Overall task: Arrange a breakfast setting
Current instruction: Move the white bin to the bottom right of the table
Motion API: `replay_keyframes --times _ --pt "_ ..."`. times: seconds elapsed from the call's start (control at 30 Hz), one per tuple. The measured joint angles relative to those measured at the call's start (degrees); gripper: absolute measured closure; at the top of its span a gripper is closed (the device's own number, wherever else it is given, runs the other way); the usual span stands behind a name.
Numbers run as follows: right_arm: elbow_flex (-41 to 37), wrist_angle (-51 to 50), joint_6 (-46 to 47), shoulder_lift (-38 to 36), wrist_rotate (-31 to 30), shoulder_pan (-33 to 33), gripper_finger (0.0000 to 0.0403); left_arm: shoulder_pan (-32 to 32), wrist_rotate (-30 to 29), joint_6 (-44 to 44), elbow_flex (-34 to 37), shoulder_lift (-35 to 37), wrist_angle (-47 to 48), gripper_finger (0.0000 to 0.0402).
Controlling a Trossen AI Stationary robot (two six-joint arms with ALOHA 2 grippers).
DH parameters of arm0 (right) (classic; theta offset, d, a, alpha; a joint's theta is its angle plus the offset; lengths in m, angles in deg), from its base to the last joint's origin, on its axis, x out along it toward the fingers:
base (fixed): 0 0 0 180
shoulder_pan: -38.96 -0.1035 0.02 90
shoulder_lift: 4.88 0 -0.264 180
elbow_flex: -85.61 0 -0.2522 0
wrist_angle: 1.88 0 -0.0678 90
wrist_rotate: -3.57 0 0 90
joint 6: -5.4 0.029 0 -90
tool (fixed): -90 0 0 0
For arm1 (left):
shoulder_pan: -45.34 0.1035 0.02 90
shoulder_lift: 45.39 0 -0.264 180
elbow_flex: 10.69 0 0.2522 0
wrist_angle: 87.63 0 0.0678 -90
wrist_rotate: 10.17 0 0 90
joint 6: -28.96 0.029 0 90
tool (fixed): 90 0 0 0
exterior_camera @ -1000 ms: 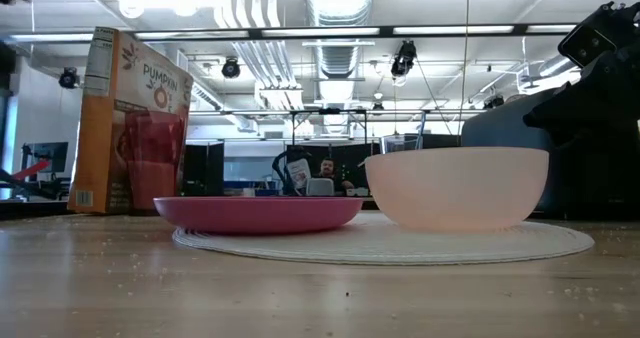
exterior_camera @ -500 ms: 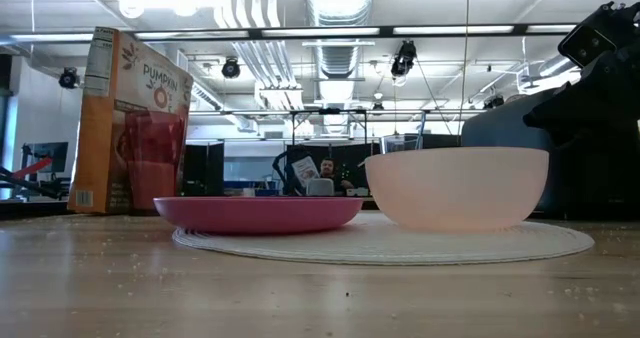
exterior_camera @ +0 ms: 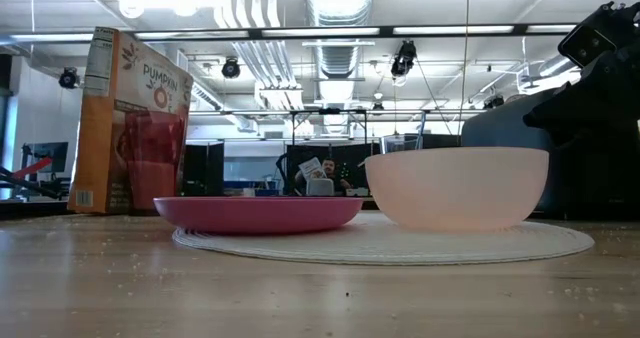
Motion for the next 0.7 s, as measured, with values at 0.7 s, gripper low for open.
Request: replay_keyframes --times 0.7 --pt "0.0 0.0 0.0 0.0 0.0 0.0 0.0339 2.7 -0.1 16.0 0.1 -6.7 -1.4 0.0395"
